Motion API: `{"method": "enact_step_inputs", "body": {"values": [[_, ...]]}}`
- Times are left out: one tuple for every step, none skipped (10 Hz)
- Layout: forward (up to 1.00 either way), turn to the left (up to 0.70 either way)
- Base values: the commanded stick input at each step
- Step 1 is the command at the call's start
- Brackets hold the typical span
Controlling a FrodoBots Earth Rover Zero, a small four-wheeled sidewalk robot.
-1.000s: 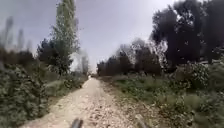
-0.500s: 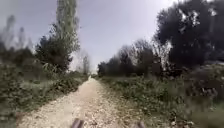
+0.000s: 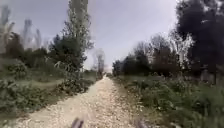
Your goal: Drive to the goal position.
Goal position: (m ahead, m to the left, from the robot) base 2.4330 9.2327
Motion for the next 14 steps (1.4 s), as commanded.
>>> {"method": "enact_step_inputs", "body": {"values": [[1.0, 0.0], [1.0, 0.0], [1.0, 0.0], [1.0, 0.0], [1.0, 0.0], [1.0, 0.0], [1.0, 0.0], [1.0, 0.0], [1.0, 0.0], [1.0, 0.0], [1.0, -0.1], [1.0, -0.3], [1.0, -0.38], [1.0, -0.39]]}}
